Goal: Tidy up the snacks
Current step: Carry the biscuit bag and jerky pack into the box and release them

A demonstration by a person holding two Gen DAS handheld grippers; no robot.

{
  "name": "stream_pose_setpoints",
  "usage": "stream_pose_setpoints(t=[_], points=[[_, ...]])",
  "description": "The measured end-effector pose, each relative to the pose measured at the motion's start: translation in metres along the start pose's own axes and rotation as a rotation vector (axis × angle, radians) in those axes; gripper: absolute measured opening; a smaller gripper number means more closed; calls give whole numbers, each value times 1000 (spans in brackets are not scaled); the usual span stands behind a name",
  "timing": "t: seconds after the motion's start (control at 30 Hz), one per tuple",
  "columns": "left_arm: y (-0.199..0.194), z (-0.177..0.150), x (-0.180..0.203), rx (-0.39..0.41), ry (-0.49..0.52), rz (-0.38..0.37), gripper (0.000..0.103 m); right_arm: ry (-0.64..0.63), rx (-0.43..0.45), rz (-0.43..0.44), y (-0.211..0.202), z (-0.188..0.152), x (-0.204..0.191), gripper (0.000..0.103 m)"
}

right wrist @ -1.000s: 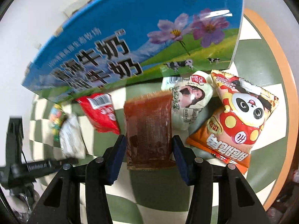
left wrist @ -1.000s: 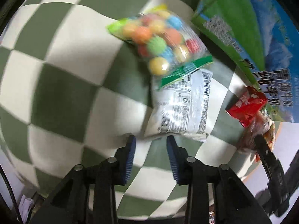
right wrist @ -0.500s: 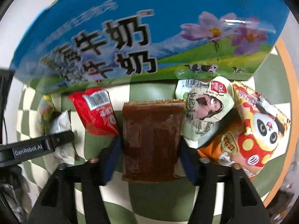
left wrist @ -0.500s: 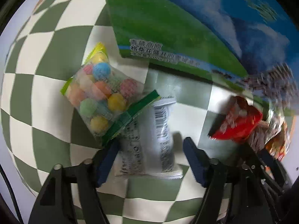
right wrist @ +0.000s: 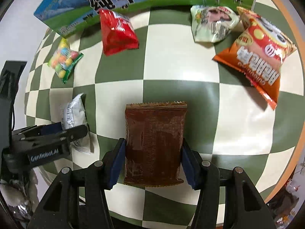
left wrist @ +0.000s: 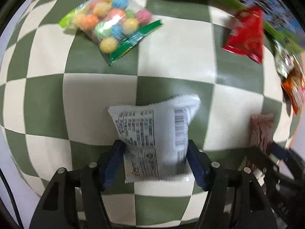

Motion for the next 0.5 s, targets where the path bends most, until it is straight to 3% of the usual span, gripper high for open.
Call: stream_pose_setpoints(t=[0.07, 0.2, 0.27, 0.37, 0.5], points=[[7, 8, 0, 2, -27, -20, 65, 17, -4, 0, 4, 2, 2, 59], [4, 2, -2, 41, 7, 17, 63, 40, 1, -4, 13, 5, 3, 60], [-7, -23, -2, 59, 26, 29, 55, 36, 15, -22, 14, 4, 4, 58], [-31, -29, 10, 75, 43, 13, 47, 27, 48, -32, 7, 1, 2, 53], [-50, -20, 27, 100, 72, 5, 47, 59, 79, 16, -4, -2, -6, 51]])
Point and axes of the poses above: each gripper's, at about its wrist camera, not at the fingertips, and y roughly the way its jaws point, x to its right, z to its top, the point moved 9 cm from there along y, roughly the way its jaws point, and after that the axes turned 3 degrees about z, right-handed, at the moved point
